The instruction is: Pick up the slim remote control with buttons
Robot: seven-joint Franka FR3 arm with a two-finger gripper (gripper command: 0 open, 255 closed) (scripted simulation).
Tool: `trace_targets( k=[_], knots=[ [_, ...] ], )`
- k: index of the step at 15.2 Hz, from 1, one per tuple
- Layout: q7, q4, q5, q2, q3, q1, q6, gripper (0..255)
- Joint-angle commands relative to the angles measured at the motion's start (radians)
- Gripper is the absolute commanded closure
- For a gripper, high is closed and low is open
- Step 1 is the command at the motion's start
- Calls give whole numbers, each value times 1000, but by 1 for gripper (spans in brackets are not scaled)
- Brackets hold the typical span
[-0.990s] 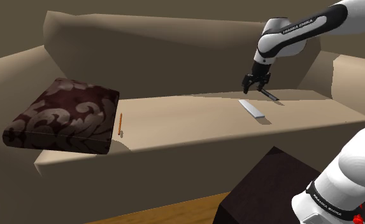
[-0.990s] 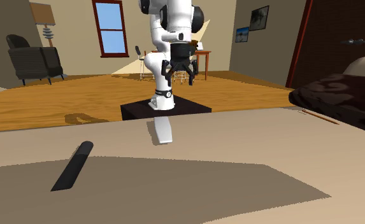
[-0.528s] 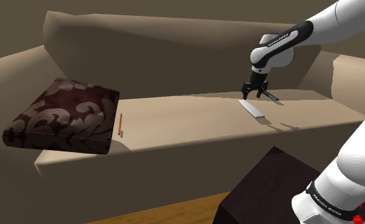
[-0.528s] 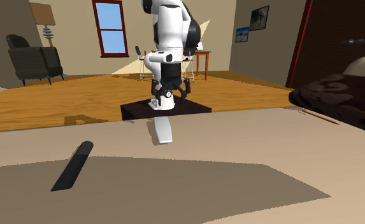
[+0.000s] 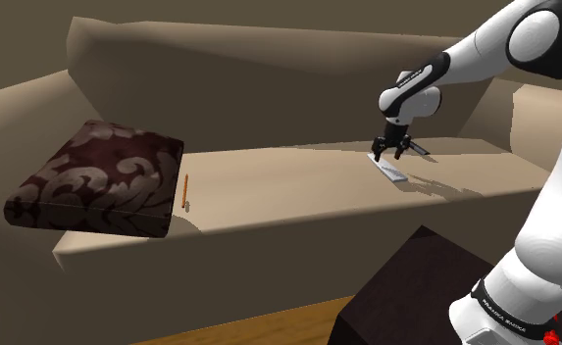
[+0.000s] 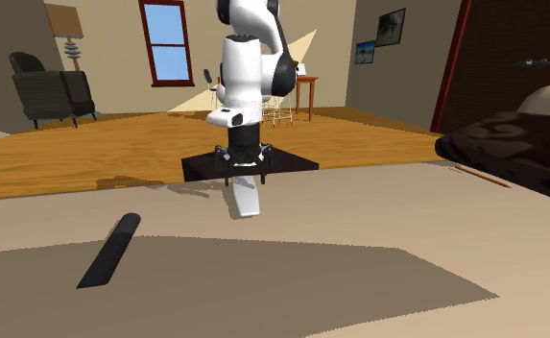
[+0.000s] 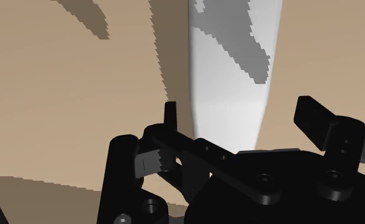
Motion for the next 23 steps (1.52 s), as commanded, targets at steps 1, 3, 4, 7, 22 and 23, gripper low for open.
trace_targets(
  k=[1,3,4,7,22,23],
  knots=[
    [-5,-7,9,19,3,-3,25,0],
    [-11,-12,19,38,7,-6,48,0],
    [-16,-16,27,53,11,-8,66,0],
    [-16,-17,26,52,10,-8,65,255],
    [2,0,-2,-3,-1,1,-3,255],
    [4,4,-6,-12,-3,2,-15,255]
  ],
)
